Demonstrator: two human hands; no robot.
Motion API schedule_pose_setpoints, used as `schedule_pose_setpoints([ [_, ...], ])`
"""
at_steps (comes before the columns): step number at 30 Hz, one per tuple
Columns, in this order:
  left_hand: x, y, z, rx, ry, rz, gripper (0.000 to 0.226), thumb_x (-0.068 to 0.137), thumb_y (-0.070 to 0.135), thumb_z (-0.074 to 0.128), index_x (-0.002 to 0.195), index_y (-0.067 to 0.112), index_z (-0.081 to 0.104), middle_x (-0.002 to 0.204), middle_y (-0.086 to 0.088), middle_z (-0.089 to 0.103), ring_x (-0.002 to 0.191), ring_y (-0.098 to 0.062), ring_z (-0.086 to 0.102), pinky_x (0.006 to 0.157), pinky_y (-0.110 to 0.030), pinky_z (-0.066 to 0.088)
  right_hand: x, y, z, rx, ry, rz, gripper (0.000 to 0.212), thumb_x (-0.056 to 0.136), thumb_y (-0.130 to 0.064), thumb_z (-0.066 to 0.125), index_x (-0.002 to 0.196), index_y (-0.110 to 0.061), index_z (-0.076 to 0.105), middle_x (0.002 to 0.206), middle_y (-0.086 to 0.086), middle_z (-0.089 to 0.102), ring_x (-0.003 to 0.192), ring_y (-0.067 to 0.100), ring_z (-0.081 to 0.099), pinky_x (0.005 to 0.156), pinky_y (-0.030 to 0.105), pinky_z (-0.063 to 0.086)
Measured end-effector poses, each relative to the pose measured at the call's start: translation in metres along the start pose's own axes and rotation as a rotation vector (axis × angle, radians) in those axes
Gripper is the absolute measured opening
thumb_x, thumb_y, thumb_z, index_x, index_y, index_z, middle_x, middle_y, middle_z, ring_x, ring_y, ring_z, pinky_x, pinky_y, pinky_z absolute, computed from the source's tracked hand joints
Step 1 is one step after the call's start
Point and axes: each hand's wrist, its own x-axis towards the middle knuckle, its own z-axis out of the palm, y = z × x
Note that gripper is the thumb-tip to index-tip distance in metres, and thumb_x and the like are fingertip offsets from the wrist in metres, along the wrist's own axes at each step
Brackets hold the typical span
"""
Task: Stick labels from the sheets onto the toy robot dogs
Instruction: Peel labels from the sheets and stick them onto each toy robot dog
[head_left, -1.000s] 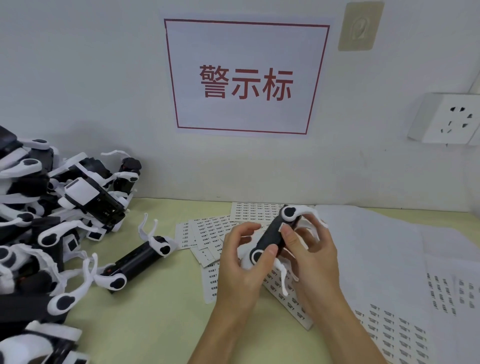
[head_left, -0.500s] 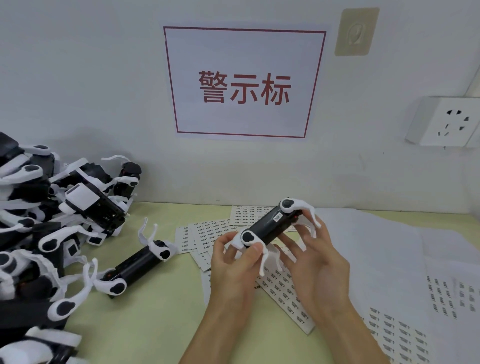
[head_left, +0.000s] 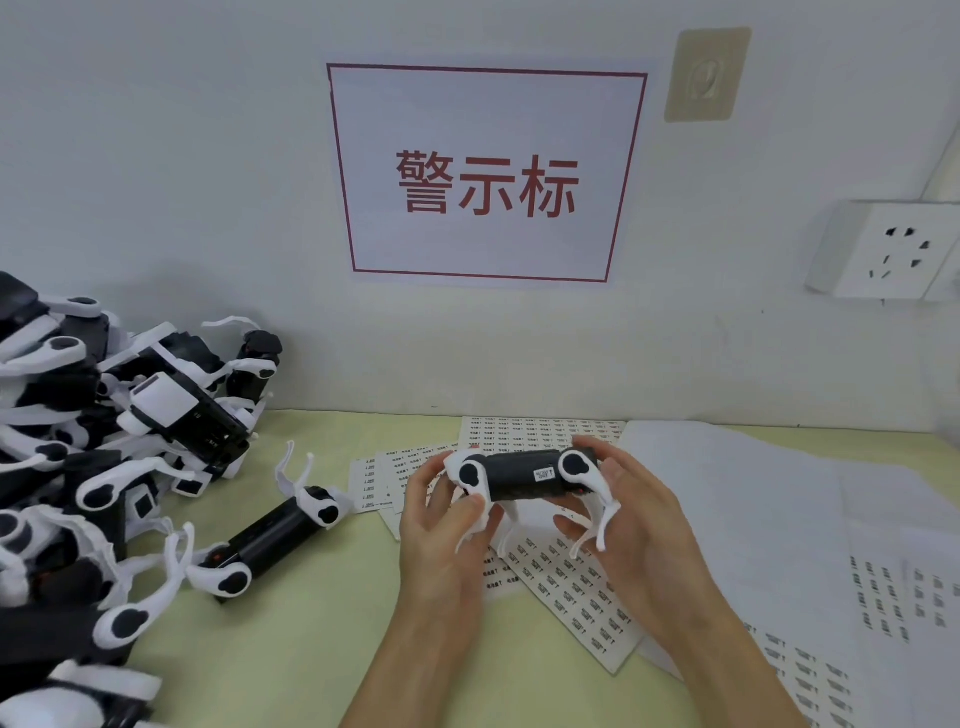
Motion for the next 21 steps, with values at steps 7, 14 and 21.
schedule_pose_setpoints([
  [7,0.002,0.001,-0.002,0.032,-0.004,-0.023,0.048,0.078,-0.005,0.061,0.123,0.012,0.063,0.11,-0.01,0.068,0.103,-0.024,0.064,0.085,-0.037,0.055,-0.001,0.001,-0.003,-0.037,-0.061,0.017,0.028,0.073,-0.008,0.065,0.1,-0.012,0.074,0.107,0.013,0.067,0.098,0.027,0.066,0.091,0.044,0.051],
  [14,-0.001,0.005,0.005,0.067,-0.007,-0.023,0.054,0.074,0.012,0.064,0.127,0.02,0.063,0.105,-0.008,0.071,0.104,-0.021,0.068,0.091,-0.041,0.053,-0.001,-0.002,-0.002,-0.014,-0.037,0.001,0.024,0.073,-0.016,0.066,0.096,-0.014,0.074,0.102,0.011,0.069,0.093,0.026,0.065,0.088,0.042,0.049],
  [21,-0.005,0.008,0.01,0.03,-0.033,-0.04,0.048,0.076,0.016,0.063,0.122,0.029,0.065,0.116,-0.012,0.071,0.112,-0.033,0.066,0.078,-0.031,0.058,-0.001,-0.001,-0.002,0.012,-0.016,-0.029,0.017,0.081,-0.017,0.07,0.097,-0.012,0.07,0.1,0.01,0.069,0.095,0.027,0.065,0.1,0.052,0.045],
])
